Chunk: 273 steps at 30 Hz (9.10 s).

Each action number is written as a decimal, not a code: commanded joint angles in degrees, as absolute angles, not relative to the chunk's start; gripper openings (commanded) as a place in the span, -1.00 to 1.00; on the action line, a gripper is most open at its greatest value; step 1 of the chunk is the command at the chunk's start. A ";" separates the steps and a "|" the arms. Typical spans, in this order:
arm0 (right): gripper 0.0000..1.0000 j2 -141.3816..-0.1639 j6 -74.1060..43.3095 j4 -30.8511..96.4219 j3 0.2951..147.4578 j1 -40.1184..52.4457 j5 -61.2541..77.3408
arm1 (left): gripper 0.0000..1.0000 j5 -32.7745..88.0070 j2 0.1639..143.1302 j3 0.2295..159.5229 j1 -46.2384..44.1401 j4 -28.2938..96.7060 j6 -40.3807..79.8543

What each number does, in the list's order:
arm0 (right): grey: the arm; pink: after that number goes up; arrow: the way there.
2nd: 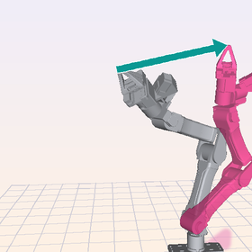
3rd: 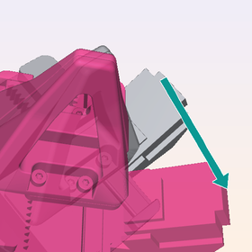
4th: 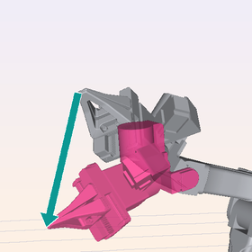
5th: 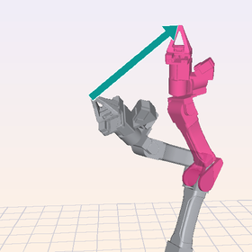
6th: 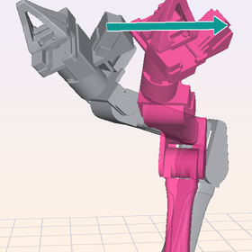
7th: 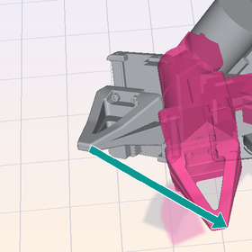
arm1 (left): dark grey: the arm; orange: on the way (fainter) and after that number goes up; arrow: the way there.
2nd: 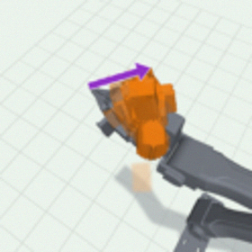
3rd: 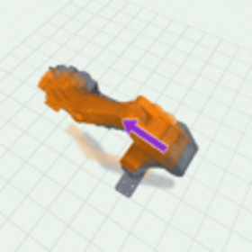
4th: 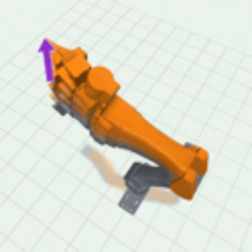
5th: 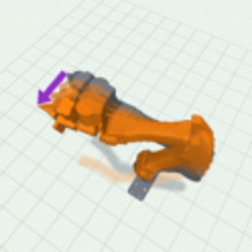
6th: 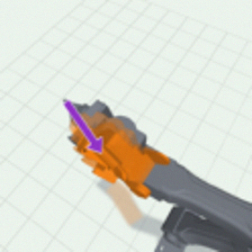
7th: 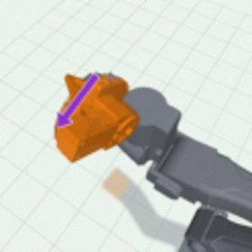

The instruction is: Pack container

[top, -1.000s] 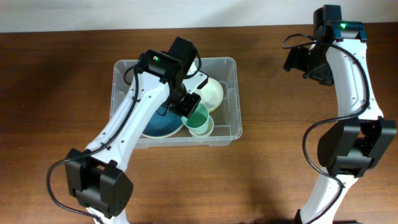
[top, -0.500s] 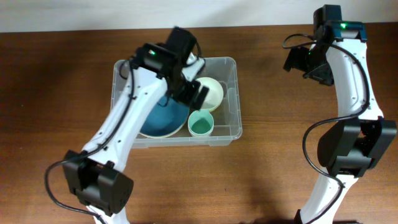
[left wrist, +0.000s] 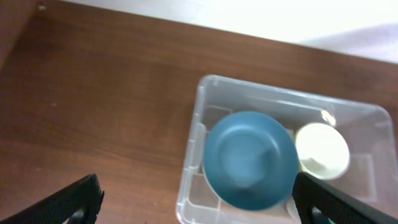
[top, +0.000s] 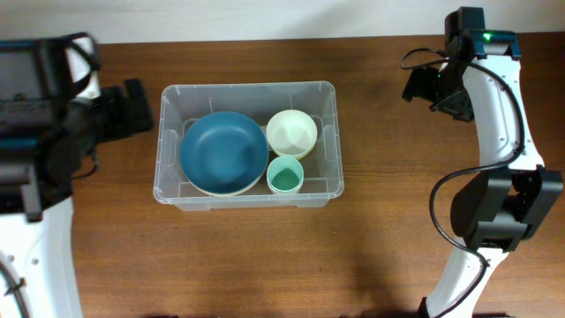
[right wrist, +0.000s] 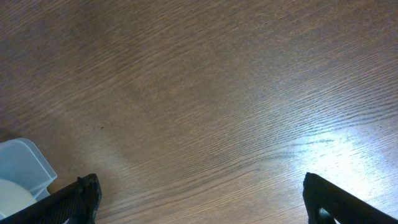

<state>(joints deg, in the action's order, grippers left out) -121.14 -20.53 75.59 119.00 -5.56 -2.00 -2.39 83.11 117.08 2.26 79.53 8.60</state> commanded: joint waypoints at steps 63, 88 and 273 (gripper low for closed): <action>0.98 -81.54 -18.90 82.04 119.26 24.36 -9.85 | 0.99 5.52 85.56 83.81 15.81 51.48 4.45; 0.98 -22.04 -5.72 12.27 35.20 -0.05 7.07 | 0.99 5.52 85.56 83.81 15.81 51.51 4.45; 0.98 -0.19 2.76 3.86 0.32 1.54 6.92 | 0.99 3.18 0.30 0.51 -0.32 4.40 -7.22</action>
